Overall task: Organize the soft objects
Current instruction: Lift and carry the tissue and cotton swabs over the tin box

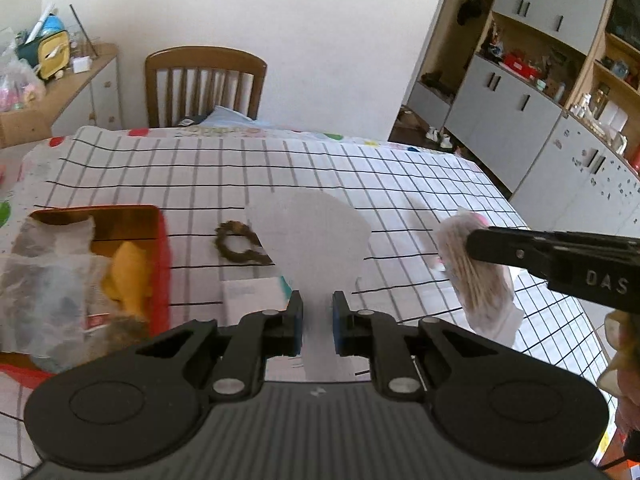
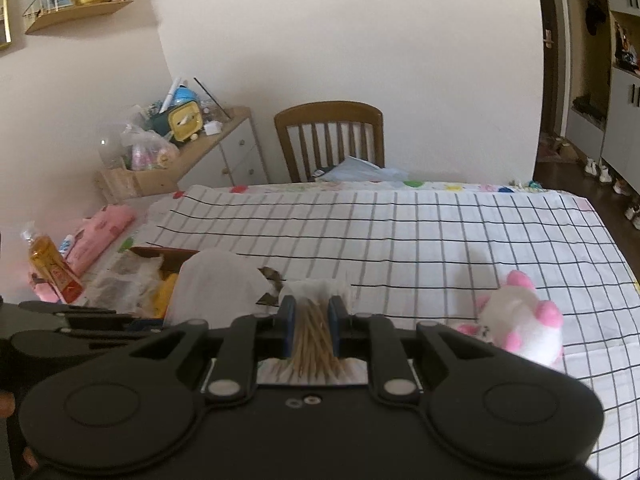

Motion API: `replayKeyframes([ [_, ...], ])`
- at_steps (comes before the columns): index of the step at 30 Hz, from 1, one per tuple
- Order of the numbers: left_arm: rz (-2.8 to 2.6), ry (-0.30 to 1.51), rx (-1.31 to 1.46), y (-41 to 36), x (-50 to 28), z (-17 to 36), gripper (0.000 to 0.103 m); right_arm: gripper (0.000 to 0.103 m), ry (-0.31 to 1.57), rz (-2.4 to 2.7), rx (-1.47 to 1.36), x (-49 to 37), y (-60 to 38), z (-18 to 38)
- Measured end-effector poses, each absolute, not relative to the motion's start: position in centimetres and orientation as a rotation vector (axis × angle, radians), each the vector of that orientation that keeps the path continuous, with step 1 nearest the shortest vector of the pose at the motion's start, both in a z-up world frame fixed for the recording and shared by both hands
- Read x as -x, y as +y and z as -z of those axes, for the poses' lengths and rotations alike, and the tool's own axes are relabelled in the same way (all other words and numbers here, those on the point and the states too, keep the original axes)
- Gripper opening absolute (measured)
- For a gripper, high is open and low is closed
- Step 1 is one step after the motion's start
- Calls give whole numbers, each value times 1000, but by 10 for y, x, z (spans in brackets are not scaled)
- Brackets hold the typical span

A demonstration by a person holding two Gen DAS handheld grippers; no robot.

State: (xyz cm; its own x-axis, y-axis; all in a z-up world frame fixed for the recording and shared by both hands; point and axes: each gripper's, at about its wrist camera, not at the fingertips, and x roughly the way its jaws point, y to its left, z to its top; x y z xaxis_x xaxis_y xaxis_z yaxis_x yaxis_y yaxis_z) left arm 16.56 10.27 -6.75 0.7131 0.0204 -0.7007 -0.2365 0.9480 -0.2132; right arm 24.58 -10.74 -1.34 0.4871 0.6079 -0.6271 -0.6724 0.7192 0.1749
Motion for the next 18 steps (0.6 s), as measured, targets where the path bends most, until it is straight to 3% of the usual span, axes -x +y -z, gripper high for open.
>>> replayKeyframes([
  [18,-204,768,289,207,-109,54,14,16,699,-855,135,-195,-2,3],
])
